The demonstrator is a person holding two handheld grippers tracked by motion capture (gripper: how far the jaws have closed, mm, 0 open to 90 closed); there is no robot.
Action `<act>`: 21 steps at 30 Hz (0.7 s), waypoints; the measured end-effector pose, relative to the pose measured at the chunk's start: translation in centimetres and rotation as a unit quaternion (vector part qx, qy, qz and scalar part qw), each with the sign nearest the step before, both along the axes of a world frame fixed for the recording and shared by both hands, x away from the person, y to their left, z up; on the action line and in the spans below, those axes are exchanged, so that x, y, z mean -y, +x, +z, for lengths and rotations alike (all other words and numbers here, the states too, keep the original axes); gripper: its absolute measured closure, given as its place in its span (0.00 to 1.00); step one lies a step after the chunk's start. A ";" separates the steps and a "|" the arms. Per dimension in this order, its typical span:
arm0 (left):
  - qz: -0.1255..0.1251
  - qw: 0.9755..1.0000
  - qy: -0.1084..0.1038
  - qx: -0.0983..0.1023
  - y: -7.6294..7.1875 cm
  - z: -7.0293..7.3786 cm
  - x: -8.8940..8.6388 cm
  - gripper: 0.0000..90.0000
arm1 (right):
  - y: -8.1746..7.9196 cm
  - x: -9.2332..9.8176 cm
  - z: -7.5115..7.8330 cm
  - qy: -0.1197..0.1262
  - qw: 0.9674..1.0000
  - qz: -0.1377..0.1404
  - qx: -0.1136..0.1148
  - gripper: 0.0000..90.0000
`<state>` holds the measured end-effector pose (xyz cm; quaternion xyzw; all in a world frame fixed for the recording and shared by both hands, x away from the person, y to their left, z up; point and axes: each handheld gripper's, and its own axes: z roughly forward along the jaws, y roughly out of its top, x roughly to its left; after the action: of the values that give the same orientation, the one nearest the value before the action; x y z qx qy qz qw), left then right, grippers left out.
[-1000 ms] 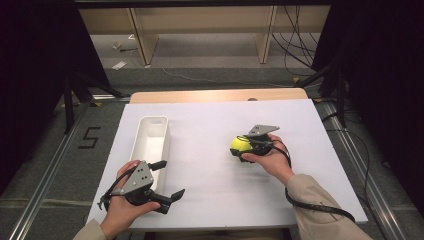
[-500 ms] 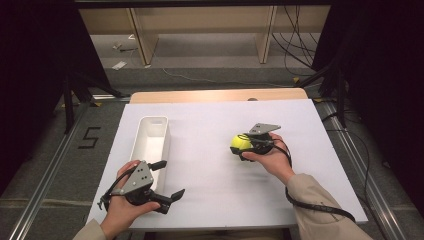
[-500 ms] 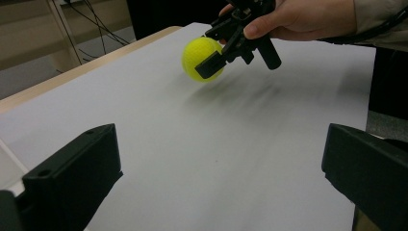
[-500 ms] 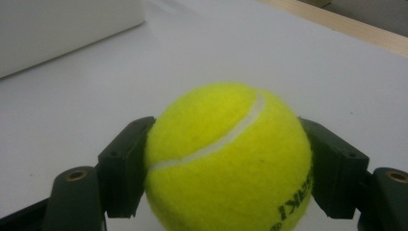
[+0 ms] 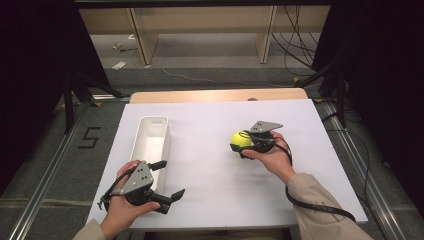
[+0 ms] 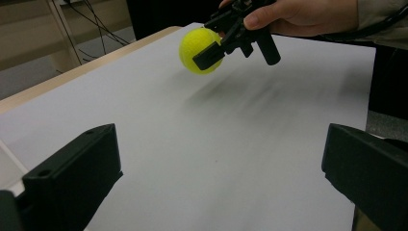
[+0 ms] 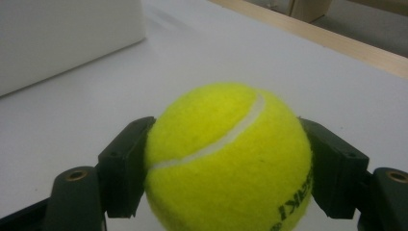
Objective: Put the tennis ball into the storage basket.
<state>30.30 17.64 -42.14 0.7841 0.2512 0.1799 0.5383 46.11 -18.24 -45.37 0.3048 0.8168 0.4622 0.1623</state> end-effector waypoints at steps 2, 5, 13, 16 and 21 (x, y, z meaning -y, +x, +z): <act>0.000 1.000 0.000 0.000 0.0 0.0 0.0 0.00 | 0.0 0.0 0.2 0.003 1.000 -0.001 0.001 0.30; 0.000 1.000 0.000 0.000 0.0 0.0 0.0 0.00 | -0.1 -0.1 0.4 0.006 1.000 0.000 0.005 0.30; -0.001 1.000 -0.001 0.000 0.0 0.0 0.0 0.00 | -0.3 -0.4 1.4 0.017 1.000 0.005 0.017 0.30; -0.001 1.000 -0.001 0.000 0.0 0.0 0.0 0.00 | -0.3 -0.5 1.6 0.018 1.000 0.006 0.020 0.30; -0.001 1.000 0.000 0.000 0.0 0.0 0.0 0.00 | -0.4 -0.7 2.0 0.021 0.999 0.009 0.023 0.30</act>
<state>30.29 17.61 -42.14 0.7845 0.2503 0.1789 0.5384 45.68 -17.53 -43.38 0.2897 0.8055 0.4880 0.1705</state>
